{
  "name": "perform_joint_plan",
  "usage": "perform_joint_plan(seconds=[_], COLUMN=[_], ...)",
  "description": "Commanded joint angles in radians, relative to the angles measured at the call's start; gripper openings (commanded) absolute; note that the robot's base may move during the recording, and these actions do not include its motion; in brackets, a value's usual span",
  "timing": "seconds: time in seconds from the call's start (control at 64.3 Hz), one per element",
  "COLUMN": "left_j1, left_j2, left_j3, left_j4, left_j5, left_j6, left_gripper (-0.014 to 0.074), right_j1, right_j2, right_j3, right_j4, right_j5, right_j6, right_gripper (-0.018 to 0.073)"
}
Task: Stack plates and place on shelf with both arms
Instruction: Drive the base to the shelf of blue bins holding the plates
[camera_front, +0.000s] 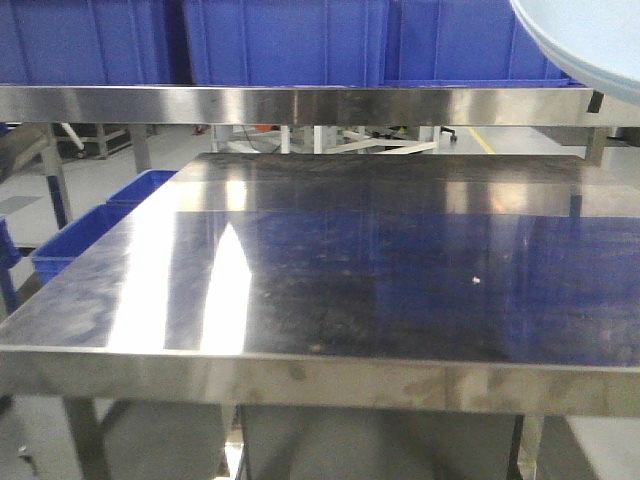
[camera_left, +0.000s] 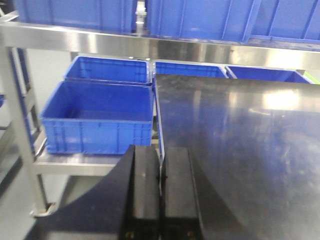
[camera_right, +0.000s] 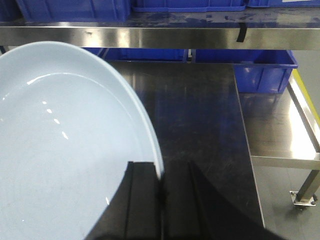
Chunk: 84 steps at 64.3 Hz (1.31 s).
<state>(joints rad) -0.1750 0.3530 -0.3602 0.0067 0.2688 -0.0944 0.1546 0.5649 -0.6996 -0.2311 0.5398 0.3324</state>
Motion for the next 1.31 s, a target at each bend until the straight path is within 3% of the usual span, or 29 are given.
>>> perform_joint_plan(seconds=[0.0, 1.291], left_j1=[0.001, 0.001], left_j2=[0.005, 0.005], left_j3=[-0.031, -0.031], left_j4=[0.0, 0.0], left_j5=[-0.083, -0.083], left_j6=[-0.002, -0.002], left_gripper=[0.0084, 0.0084], right_j1=[-0.004, -0.004], right_j2=[0.003, 0.003], right_j3=[-0.03, -0.03], right_j4=[-0.01, -0.01], right_j5=[-0.103, -0.103], right_j6=[-0.001, -0.001], right_gripper=[0.0049, 0.0049])
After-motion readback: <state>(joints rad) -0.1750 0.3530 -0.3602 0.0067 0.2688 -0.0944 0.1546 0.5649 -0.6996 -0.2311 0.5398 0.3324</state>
